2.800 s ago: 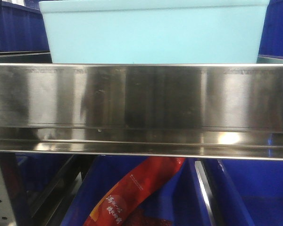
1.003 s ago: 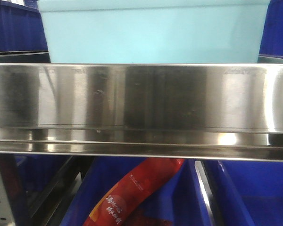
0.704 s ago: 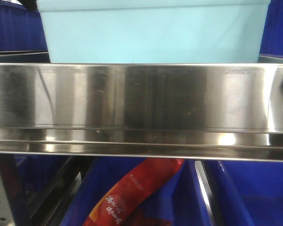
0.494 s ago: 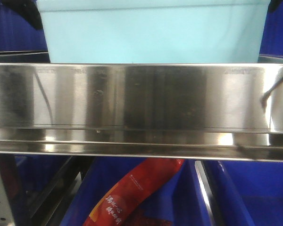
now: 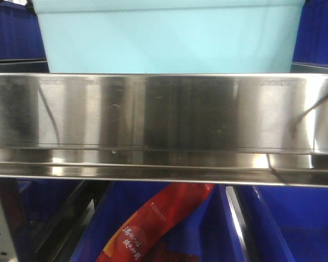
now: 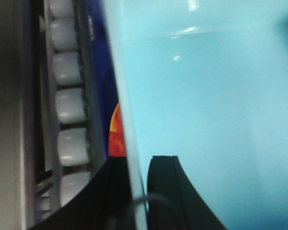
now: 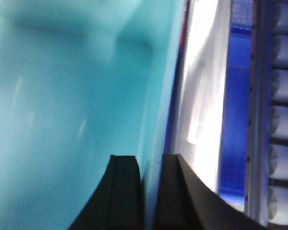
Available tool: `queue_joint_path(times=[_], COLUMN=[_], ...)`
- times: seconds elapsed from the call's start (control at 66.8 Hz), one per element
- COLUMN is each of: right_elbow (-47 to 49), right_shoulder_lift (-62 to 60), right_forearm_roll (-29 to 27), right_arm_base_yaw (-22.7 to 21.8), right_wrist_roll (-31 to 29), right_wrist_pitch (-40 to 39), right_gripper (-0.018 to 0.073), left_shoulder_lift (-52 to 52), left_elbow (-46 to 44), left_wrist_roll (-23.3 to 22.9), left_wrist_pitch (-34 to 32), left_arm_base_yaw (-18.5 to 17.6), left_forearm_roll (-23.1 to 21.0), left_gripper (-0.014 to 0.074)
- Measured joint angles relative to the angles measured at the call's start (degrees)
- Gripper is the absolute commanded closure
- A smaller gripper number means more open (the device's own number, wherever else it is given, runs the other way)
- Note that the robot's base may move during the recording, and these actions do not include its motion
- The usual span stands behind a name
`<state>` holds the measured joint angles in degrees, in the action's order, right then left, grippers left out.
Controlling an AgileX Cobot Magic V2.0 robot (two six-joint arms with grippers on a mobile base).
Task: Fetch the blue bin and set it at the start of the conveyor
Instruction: 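Close both grippers on opposite side walls of the turquoise bin, then lift the turquoise bin with both grippers and pull it off the shelf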
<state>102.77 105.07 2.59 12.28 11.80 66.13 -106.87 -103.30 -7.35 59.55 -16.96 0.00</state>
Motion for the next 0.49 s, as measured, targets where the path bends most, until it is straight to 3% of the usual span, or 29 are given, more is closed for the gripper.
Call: queue_joint_path(times=[0.494], right_elbow=[0.0], right_shoulder_lift=[-5.9], right_forearm_roll=[-1.2], right_arm_base_yaw=[0.0], right_wrist_roll=[0.0], right_wrist_pitch=[1.4], right_gripper=[0.0711], left_shoulder_lift=[7.5], left_elbow=[0.0], left_wrist_roll=[-0.1], left_wrist_pitch=[1.0], left_arm_base_yaw=[0.1], left_forearm_roll=[-0.4], left_gripper=[0.0708])
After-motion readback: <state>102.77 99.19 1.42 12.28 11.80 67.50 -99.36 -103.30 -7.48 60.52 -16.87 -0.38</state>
